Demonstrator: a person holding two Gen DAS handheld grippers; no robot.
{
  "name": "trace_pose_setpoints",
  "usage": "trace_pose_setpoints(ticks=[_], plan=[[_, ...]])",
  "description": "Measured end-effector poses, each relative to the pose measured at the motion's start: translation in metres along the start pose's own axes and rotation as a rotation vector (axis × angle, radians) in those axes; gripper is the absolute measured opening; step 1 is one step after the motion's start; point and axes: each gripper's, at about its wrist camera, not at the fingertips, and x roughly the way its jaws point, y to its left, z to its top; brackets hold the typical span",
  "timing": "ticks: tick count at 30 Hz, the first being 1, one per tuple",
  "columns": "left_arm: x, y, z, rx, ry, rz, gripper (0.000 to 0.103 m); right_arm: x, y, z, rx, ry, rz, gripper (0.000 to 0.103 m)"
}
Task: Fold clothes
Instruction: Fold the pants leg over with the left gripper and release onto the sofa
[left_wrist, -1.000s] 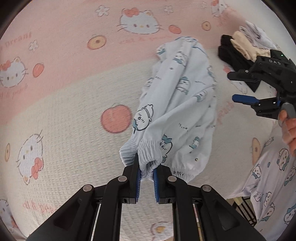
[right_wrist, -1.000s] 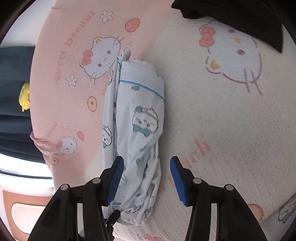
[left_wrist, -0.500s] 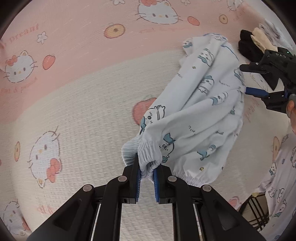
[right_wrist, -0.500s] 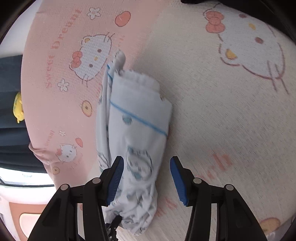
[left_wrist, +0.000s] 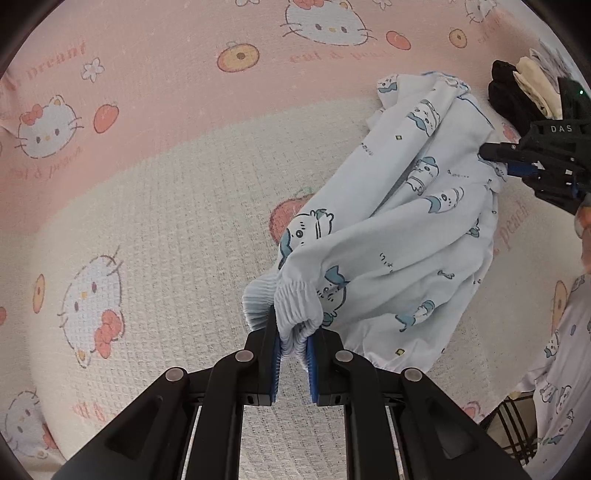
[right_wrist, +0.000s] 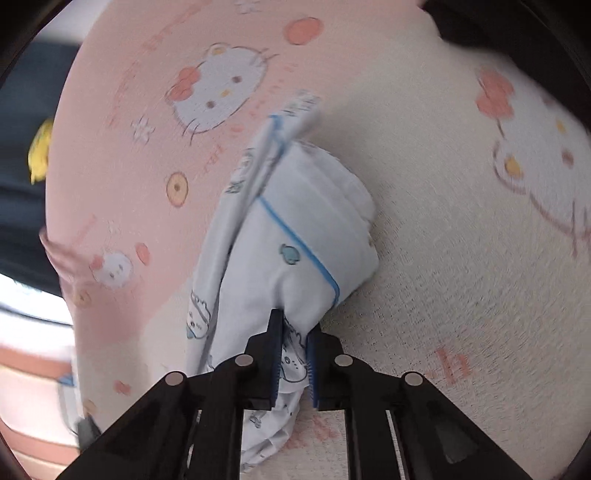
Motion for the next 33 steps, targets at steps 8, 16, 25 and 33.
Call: trace_pose_setpoints(ticks=[8, 16, 25, 33], plan=[[-0.029, 0.005, 0.016, -0.024, -0.077, -0.011, 0.010, -0.031, 0.004, -0.004, -0.028, -0.052, -0.079, 0.006], [-0.056, 0.020, 0.014, -0.059, -0.132, -0.039, 0.010, -0.069, -0.016, -0.012, 0.050, -0.109, -0.048, 0.005], [-0.053, 0.041, -0.006, -0.257, -0.143, -0.136, 0.032, -0.074, -0.036, -0.021, 0.216, -0.124, 0.110, 0.023], [-0.049, 0.050, -0.026, -0.442, -0.126, -0.234, 0.055, -0.066, -0.041, -0.028, 0.298, -0.065, 0.144, 0.052]])
